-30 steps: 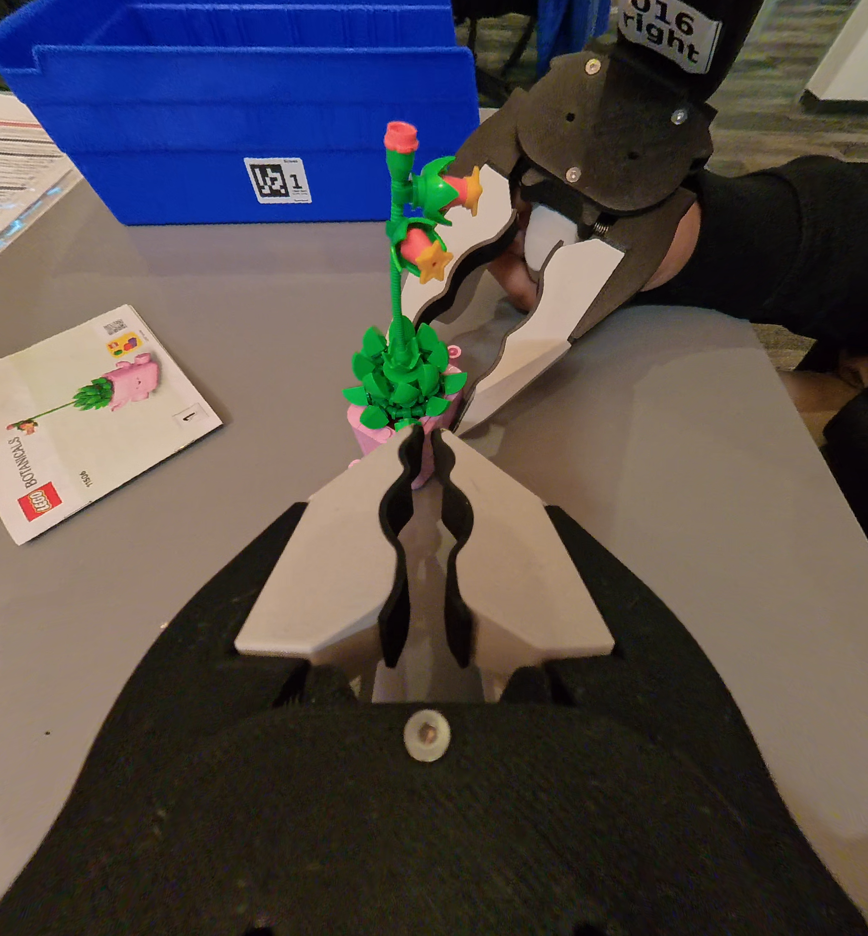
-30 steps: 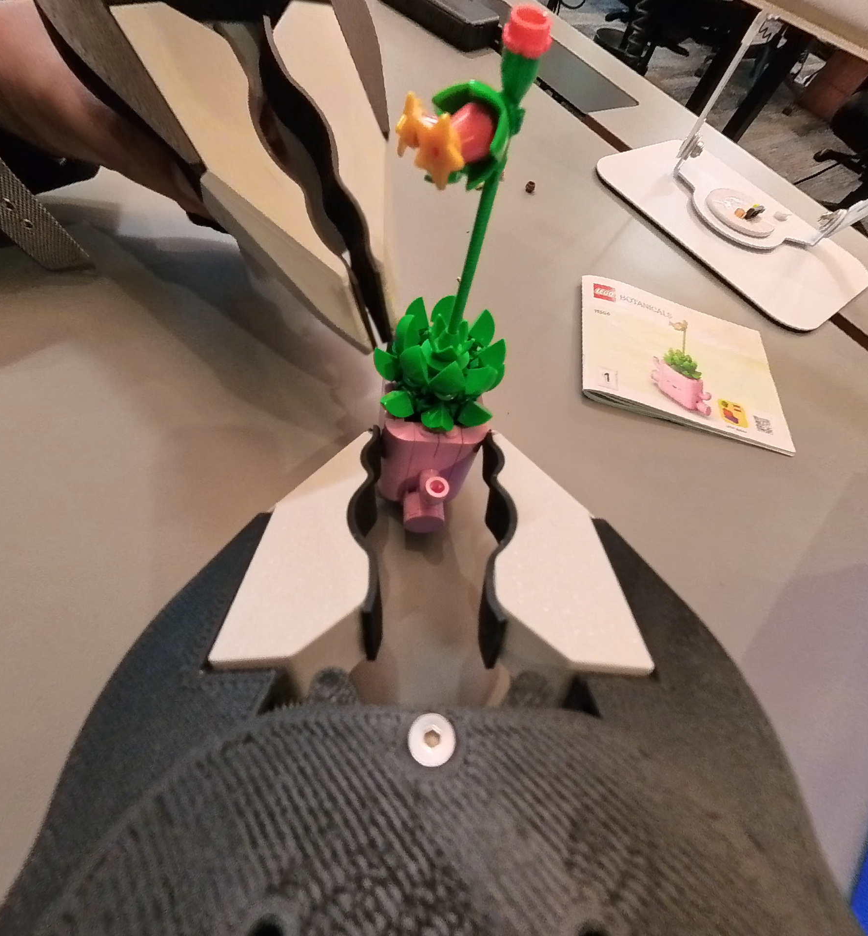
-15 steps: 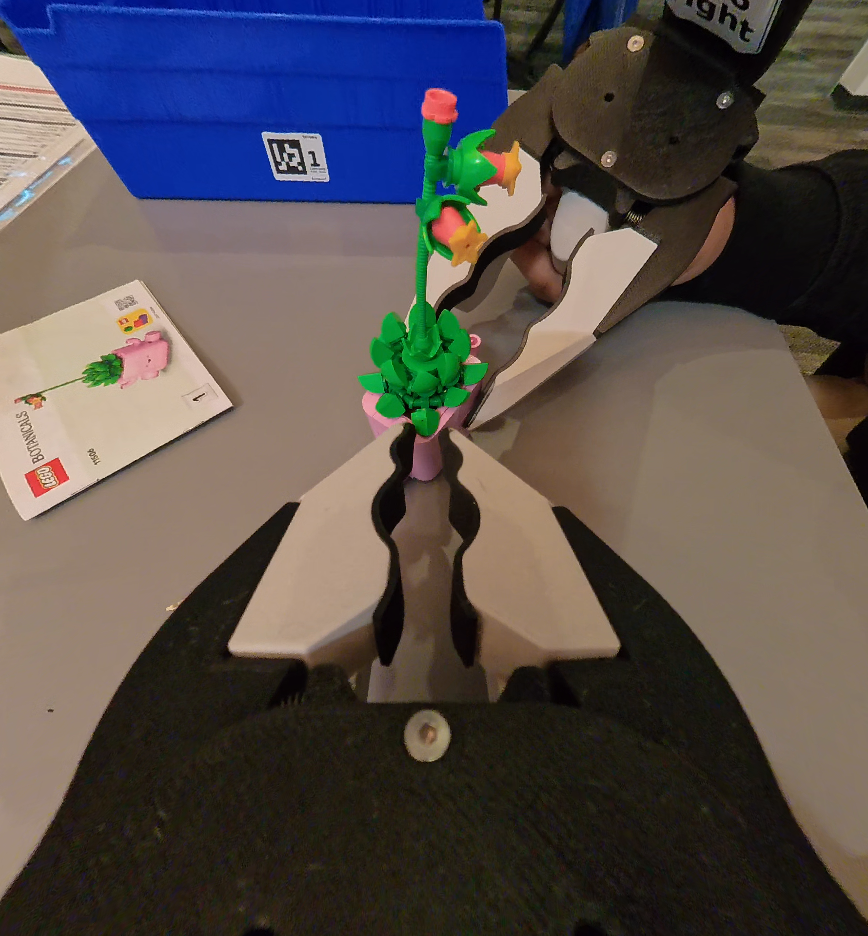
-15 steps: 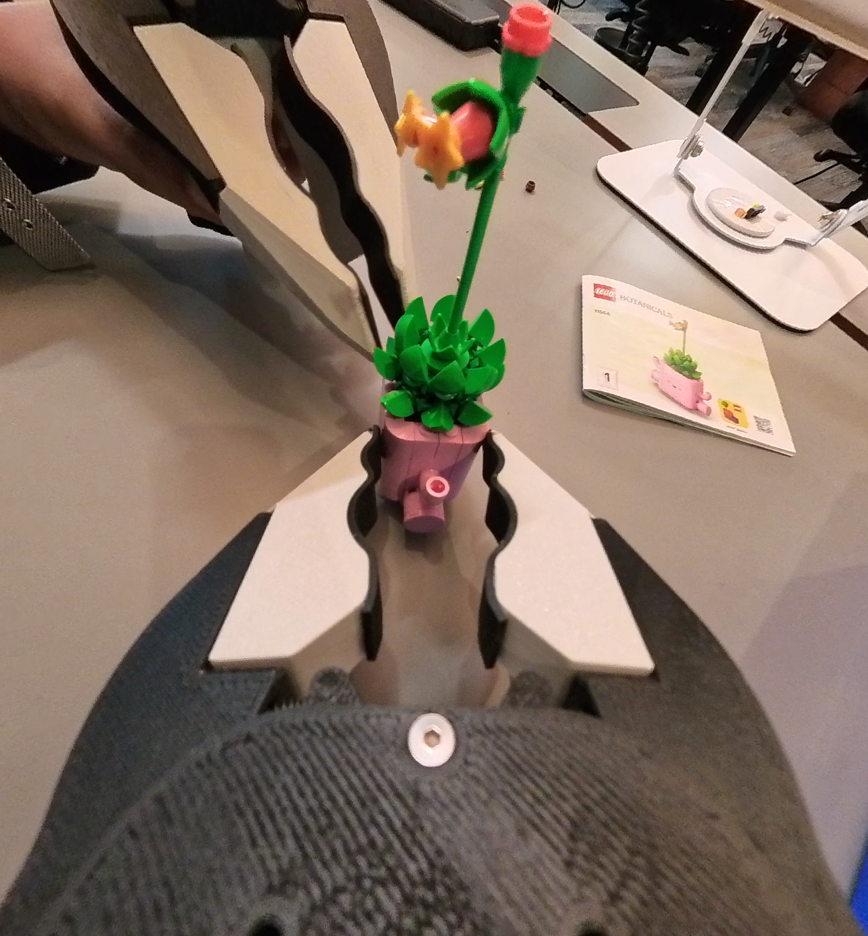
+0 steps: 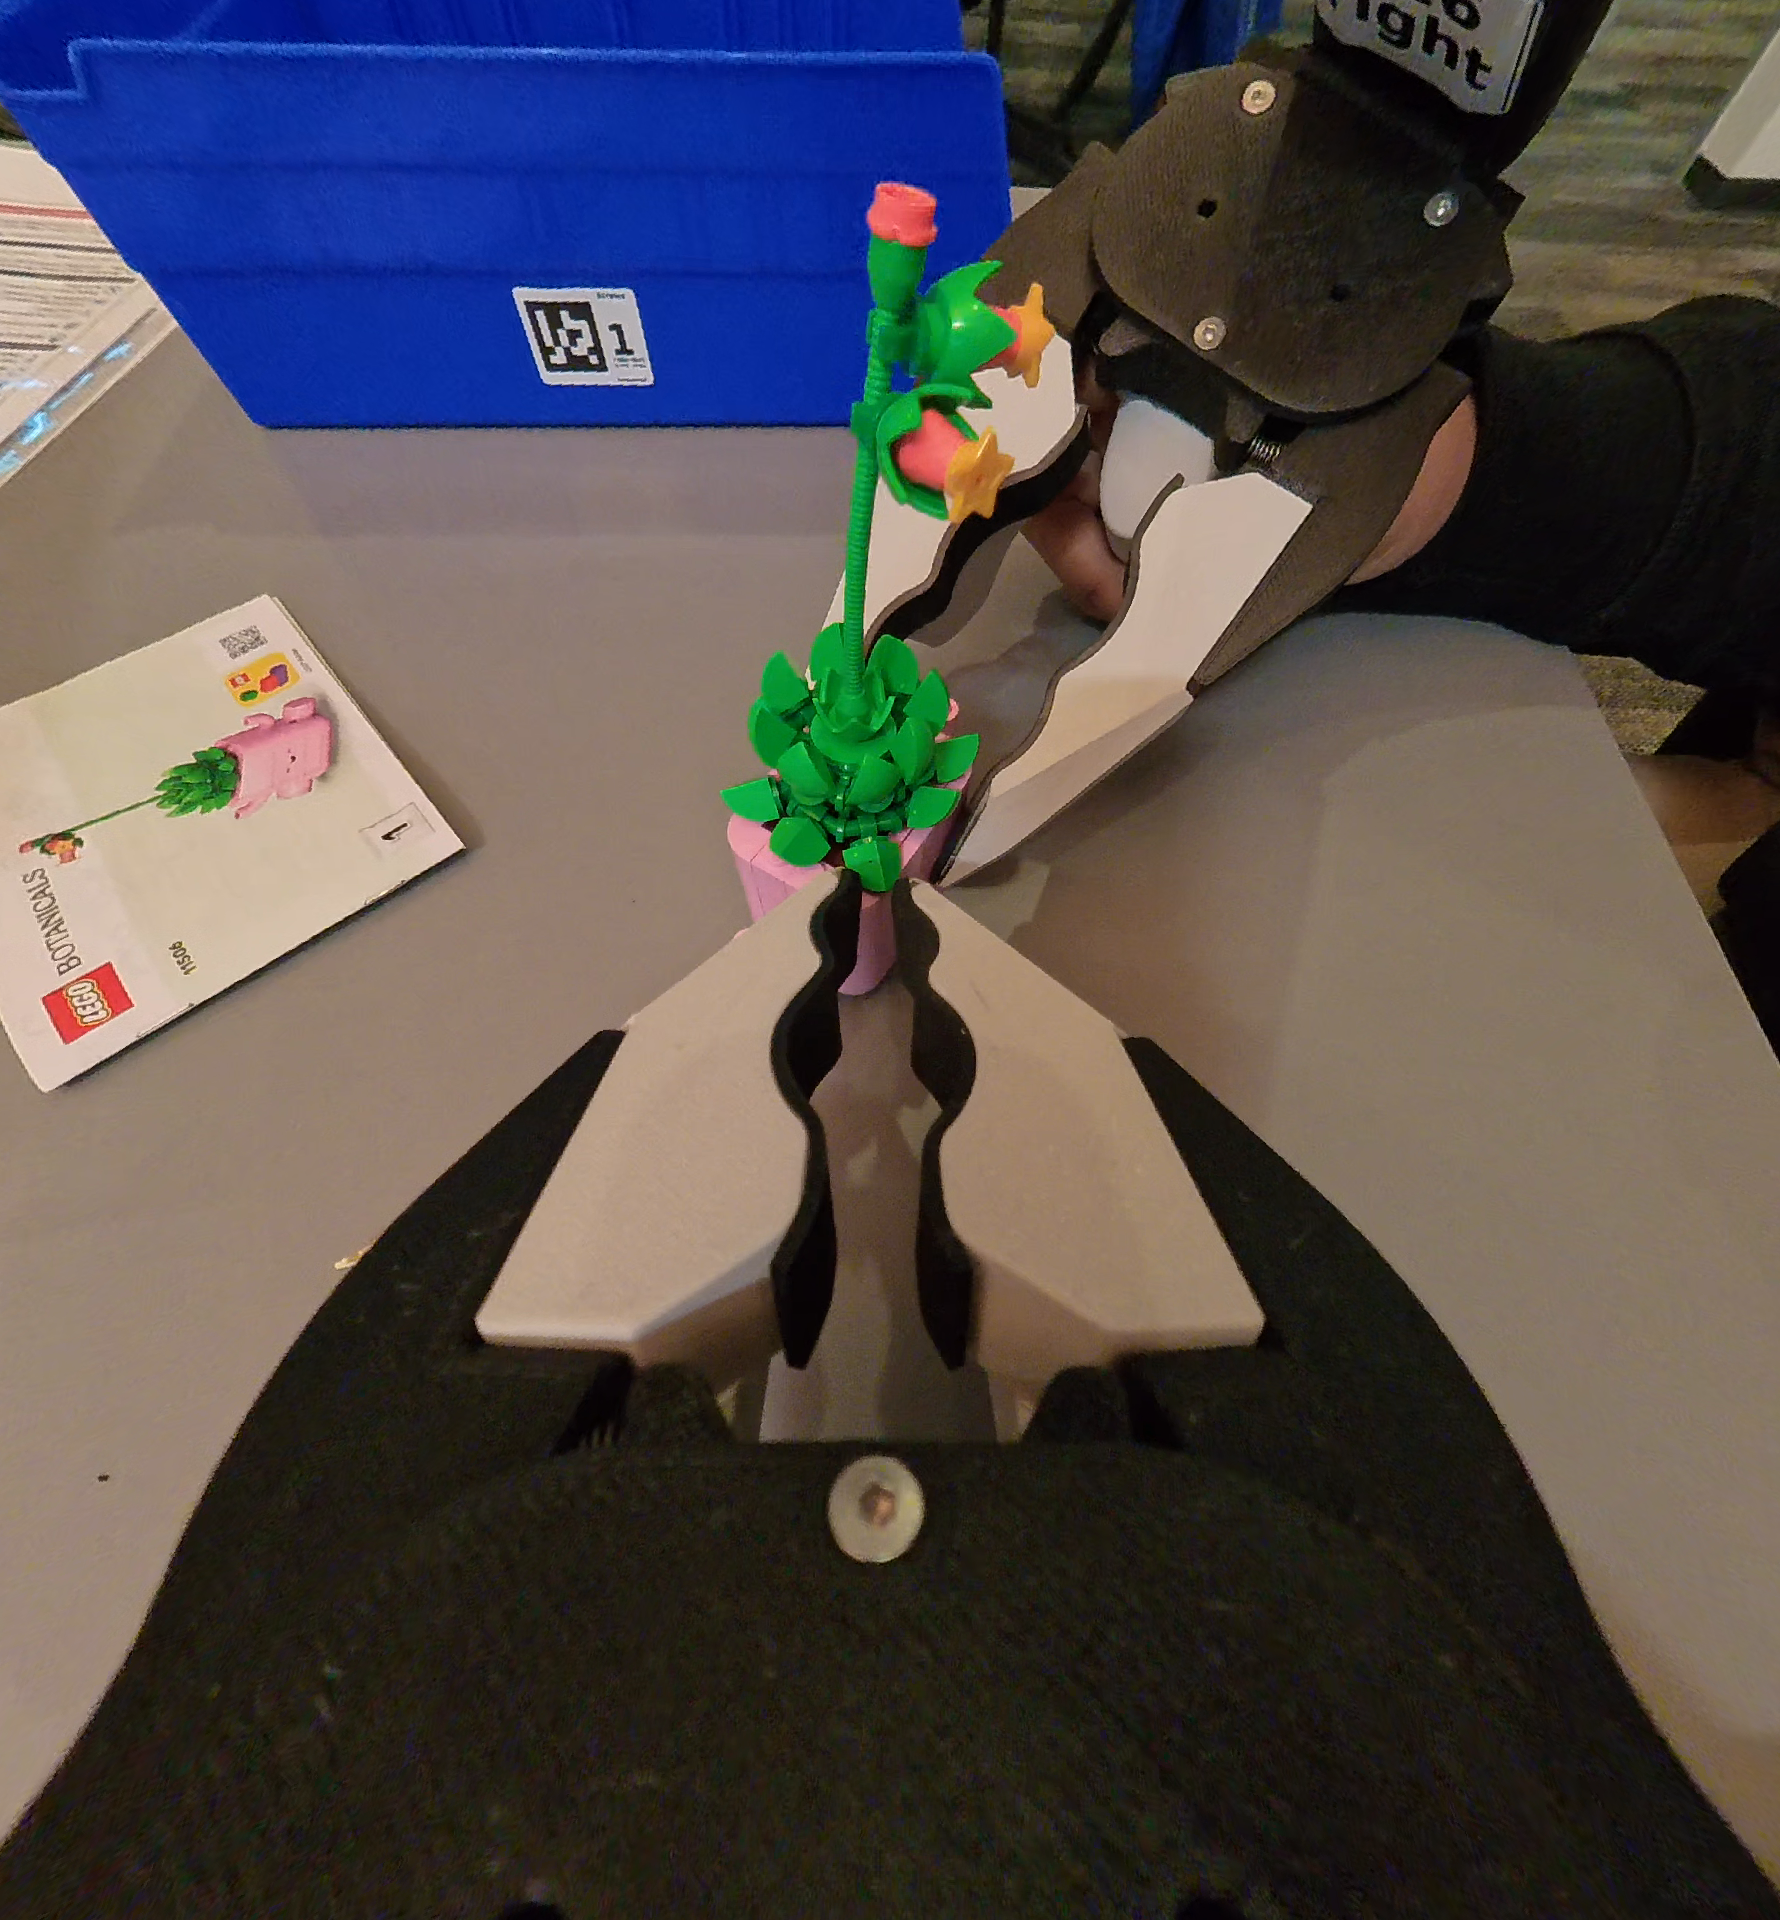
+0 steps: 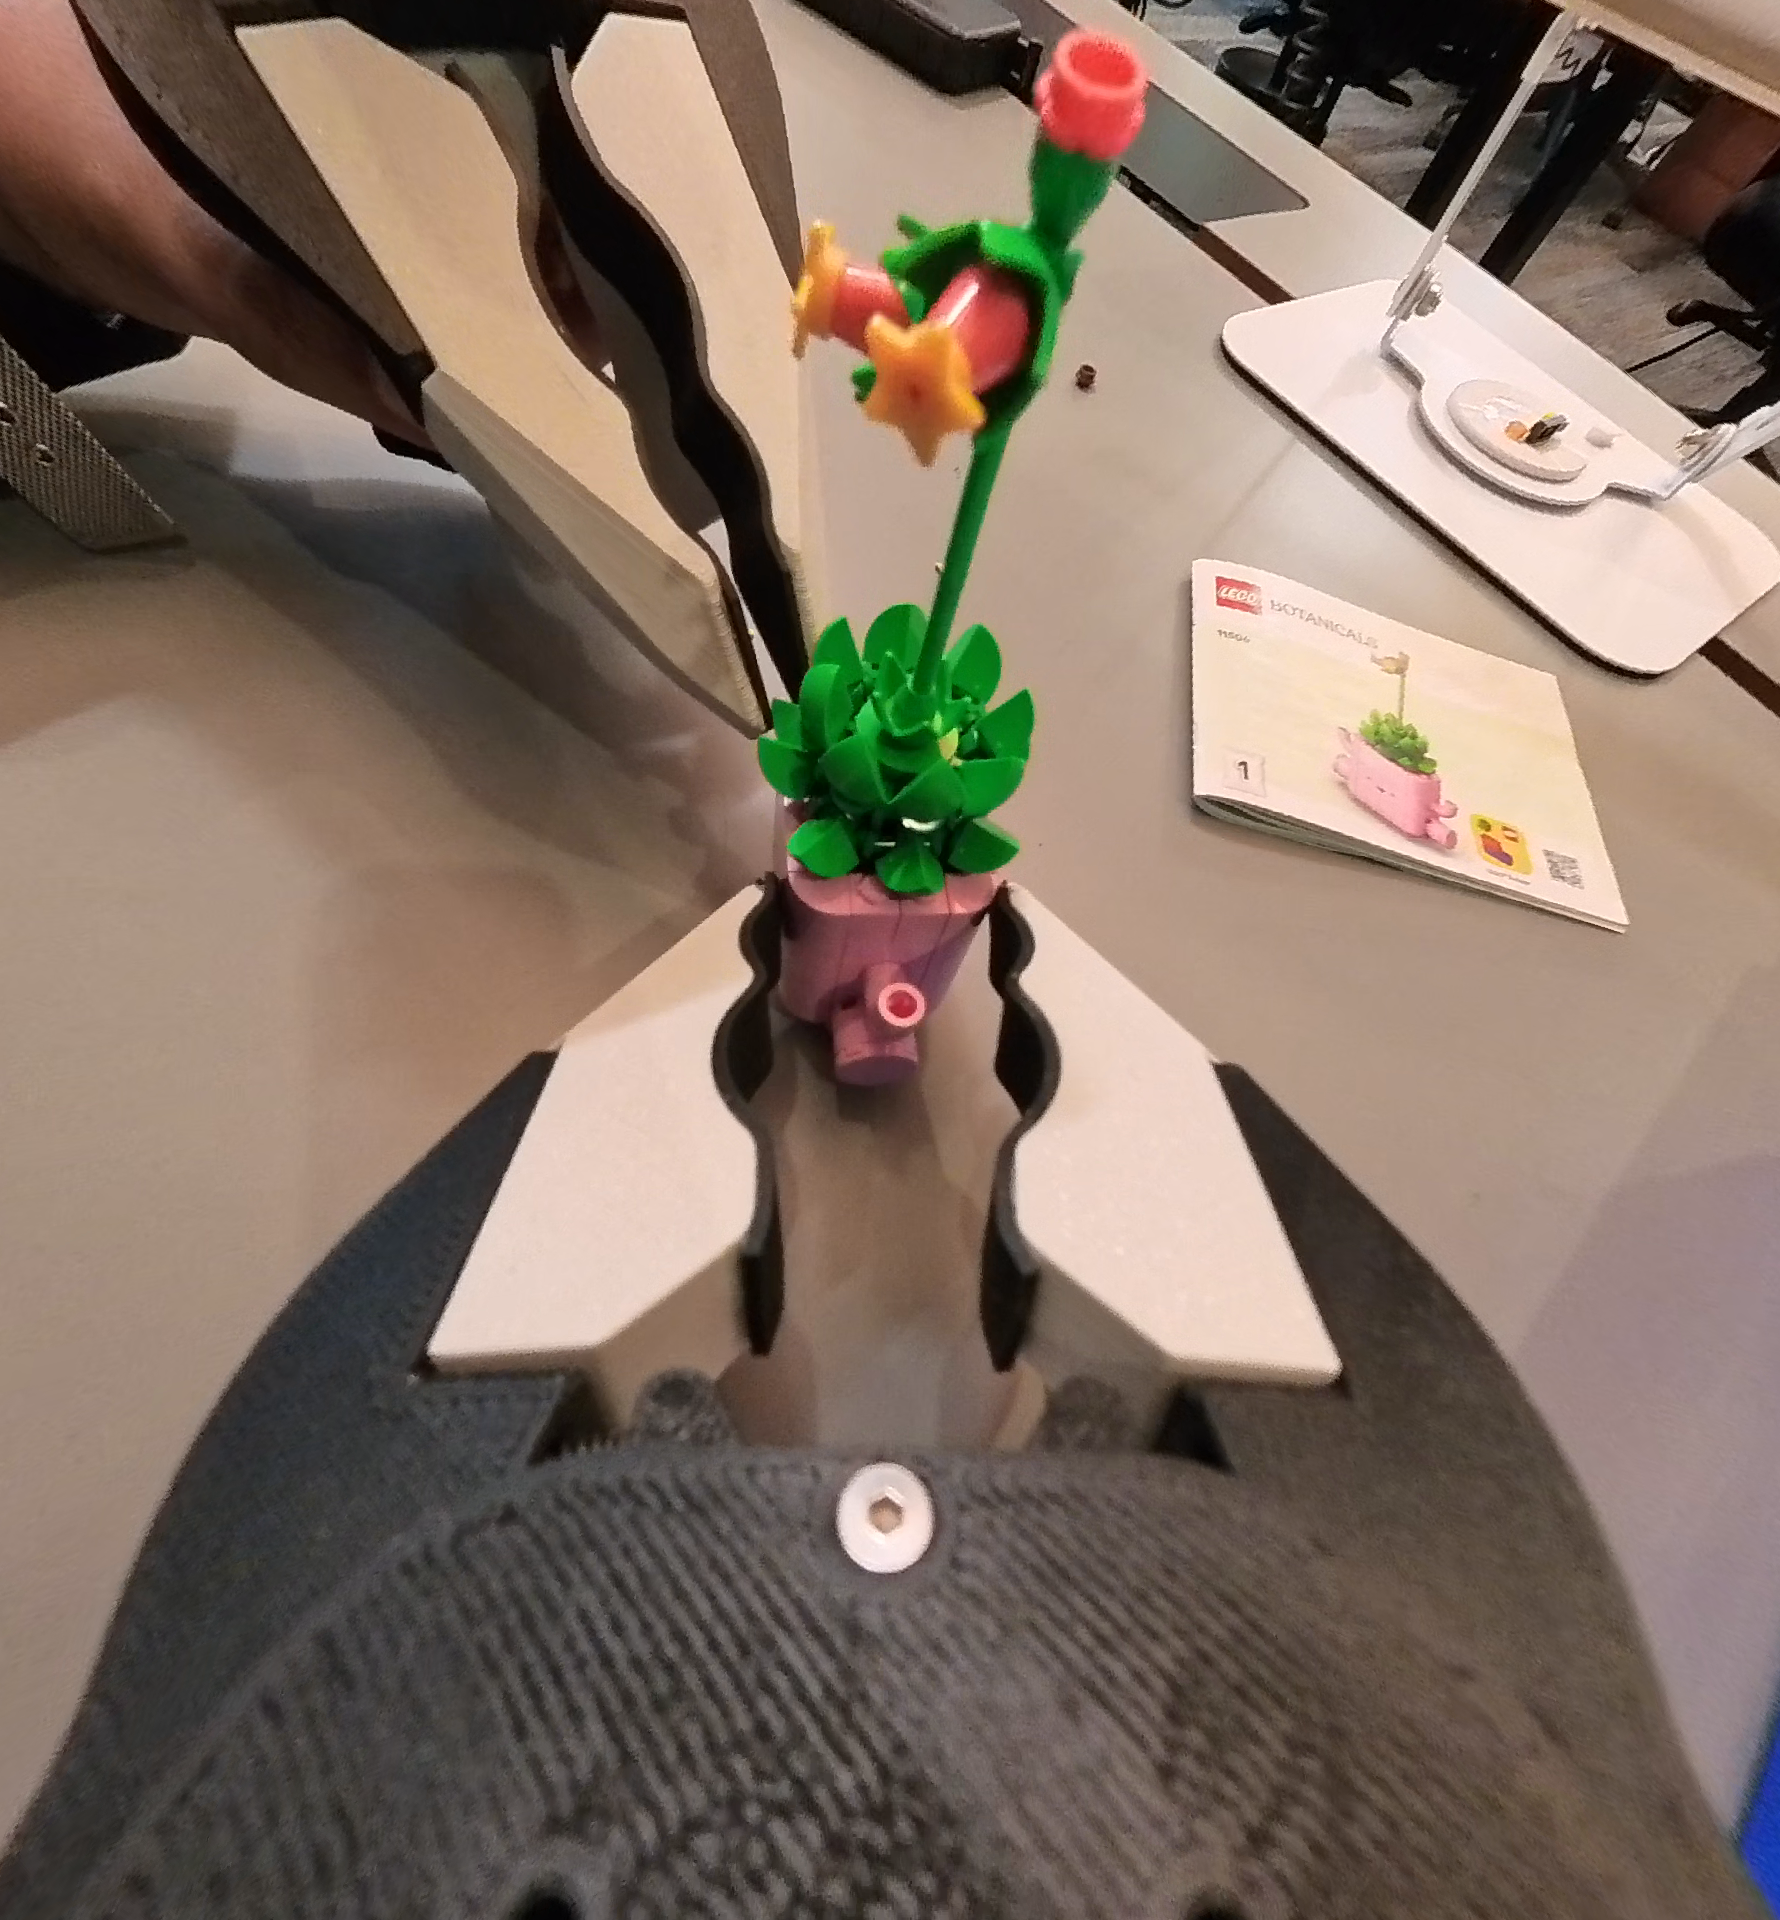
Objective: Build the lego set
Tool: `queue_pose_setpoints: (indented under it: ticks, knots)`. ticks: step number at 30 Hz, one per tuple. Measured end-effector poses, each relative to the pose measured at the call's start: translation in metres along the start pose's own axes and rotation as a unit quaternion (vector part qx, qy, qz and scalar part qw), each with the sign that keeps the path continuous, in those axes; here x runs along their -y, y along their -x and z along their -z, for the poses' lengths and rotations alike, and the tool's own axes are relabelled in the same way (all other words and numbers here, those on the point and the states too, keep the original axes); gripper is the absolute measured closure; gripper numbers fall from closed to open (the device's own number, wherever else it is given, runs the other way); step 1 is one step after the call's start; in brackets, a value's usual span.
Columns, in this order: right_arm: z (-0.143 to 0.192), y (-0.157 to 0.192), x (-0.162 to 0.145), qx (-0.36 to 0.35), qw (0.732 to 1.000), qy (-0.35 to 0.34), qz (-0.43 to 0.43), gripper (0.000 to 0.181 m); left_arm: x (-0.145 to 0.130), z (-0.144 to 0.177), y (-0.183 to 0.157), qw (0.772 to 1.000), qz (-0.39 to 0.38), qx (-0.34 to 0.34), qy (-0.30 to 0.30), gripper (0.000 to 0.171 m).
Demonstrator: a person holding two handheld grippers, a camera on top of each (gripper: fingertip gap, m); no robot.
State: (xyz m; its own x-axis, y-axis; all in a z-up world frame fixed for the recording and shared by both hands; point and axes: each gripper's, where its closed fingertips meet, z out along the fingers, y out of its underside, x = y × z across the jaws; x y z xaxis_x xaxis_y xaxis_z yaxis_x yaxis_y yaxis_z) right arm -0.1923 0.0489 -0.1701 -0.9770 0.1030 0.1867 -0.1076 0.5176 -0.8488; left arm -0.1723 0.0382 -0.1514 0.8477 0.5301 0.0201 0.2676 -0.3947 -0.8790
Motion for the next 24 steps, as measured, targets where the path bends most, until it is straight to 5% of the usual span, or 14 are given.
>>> queue_pose_setpoints:
  ticks: [10, 19, 24]
  knots:
    - [-0.003, -0.002, -0.003, -0.027, 0.999, 0.014, 0.024, 0.138, 0.001, 0.001, -0.002, 1.0, -0.001, -0.006, -0.002, 0.171]
    - [-0.002, 0.0, -0.003, 0.02, 0.999, 0.014, -0.025, 0.141, 0.001, -0.001, -0.012, 0.999, -0.013, -0.031, -0.001, 0.171]
    - [-0.002, 0.001, -0.002, 0.027, 0.999, 0.011, -0.027, 0.142, 0.011, 0.003, -0.009, 0.999, -0.036, -0.006, -0.023, 0.157]
